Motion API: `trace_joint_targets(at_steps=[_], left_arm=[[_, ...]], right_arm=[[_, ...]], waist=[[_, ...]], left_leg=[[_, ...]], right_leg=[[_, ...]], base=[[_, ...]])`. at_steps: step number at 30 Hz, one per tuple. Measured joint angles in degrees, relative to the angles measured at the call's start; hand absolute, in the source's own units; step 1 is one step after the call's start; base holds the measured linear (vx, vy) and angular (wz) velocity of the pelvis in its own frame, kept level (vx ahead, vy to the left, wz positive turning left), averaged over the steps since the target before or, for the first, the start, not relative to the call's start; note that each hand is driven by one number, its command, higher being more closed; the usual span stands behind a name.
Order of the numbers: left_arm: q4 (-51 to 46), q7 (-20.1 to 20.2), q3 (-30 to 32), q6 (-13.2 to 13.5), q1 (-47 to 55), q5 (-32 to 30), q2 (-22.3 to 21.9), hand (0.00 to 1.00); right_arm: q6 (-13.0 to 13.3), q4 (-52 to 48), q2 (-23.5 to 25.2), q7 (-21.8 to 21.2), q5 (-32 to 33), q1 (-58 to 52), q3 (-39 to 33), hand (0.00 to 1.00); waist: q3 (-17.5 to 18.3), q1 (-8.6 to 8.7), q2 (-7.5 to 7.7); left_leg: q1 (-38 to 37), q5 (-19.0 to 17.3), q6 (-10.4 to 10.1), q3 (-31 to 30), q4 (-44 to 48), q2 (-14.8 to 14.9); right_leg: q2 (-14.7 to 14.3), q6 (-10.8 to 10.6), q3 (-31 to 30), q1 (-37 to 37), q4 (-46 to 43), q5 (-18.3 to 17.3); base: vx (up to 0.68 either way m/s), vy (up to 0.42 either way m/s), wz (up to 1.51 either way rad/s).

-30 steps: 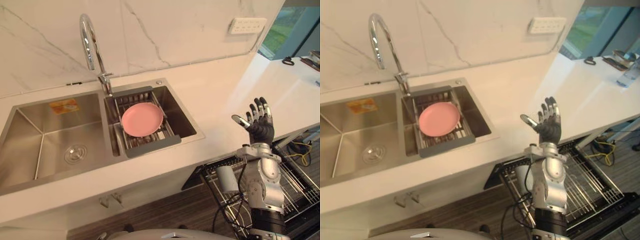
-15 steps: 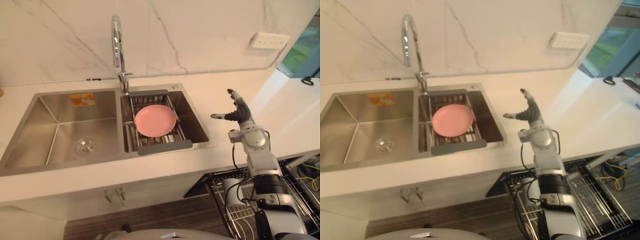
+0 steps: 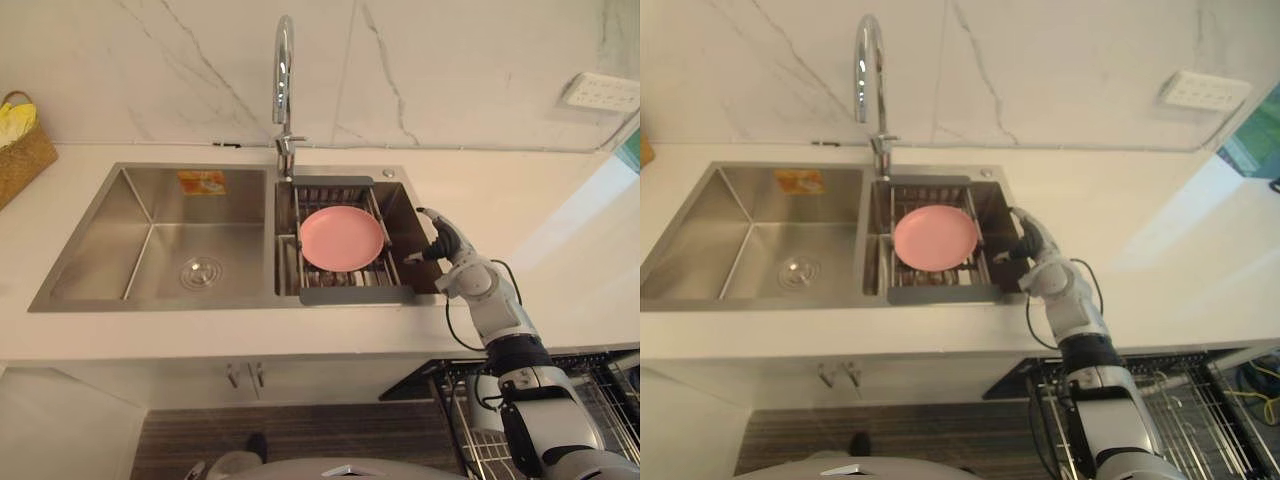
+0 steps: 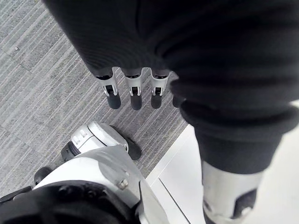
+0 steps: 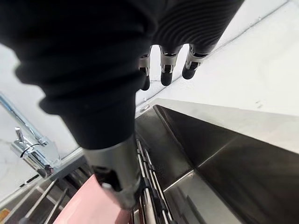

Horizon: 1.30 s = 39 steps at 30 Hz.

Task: Walk over to the sink, pick up the cup, carry it to the dishwasher, place the cup inside the dishwasher, then close the dishwasher door

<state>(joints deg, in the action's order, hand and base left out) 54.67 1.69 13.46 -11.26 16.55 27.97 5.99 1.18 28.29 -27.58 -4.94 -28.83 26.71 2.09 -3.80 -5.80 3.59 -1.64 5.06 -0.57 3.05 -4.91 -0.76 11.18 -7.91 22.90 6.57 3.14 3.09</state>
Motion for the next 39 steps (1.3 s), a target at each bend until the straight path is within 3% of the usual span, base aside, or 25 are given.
trace_joint_targets(at_steps=[2, 7, 17, 28, 39], left_arm=[[-0.12, 0.41, 0.05, 0.01, -0.07, -0.02, 0.03, 0.0], [-0.15, 1.25, 0.05, 0.08, -0.15, -0.08, 0.11, 0.0], [-1.39, 1.4, 0.03, 0.05, -0.14, -1.2, 0.11, 0.0], [-1.8, 1.63, 0.03, -0.05, -0.16, -2.3, 0.32, 0.0], [-1.79, 1.65, -0.21, 0.0, -0.27, -2.28, 0.77, 0.0]], right_arm=[[0.15, 0.04, 0.01, 0.5, -4.4, 0.26, 0.85, 0.0], [1.11, 0.12, 1.06, 0.57, -7.58, 0.9, 2.38, 0.0], [1.58, 0.13, 2.7, 4.81, -7.8, 1.13, 4.65, 0.0], [7.98, 0.94, 2.88, 4.56, -19.16, 1.14, 11.8, 0.0], [8.04, 5.88, 2.2, 5.21, -29.01, 3.71, 16.03, 0.0]], waist=[[-0.7, 0.03, 0.08], [-1.29, 0.02, 0.12], [-2.73, -0.34, 0.3], [-2.97, -0.59, 0.68], [-3.47, -1.8, 1.18]], left_leg=[[-0.39, -0.02, -0.02, -0.16, 0.0, -0.02], [-0.57, 0.02, -0.04, -0.45, -0.01, -0.04], [-0.44, 0.01, -0.4, -1.25, -0.03, -0.1], [-0.52, 0.13, -0.23, -1.43, -0.02, -0.04], [-0.55, 0.19, -0.26, -2.14, -0.02, -0.18]], right_leg=[[0.0, -0.02, 0.6, 0.68, 0.02, -0.06], [-0.03, 0.03, 1.08, 1.11, 0.03, -0.16], [0.0, 0.26, 1.65, 1.55, 0.02, -0.54], [-0.05, 0.12, 2.06, 1.86, 0.02, -0.52], [-0.04, 0.02, 3.07, 2.34, 0.03, -0.6]], base=[[0.04, -0.017, 0.08], [0.0, -0.006, 0.03], [-0.01, -0.001, 0.04], [0.0, 0.0, 0.02], [0.0, 0.0, 0.02]])
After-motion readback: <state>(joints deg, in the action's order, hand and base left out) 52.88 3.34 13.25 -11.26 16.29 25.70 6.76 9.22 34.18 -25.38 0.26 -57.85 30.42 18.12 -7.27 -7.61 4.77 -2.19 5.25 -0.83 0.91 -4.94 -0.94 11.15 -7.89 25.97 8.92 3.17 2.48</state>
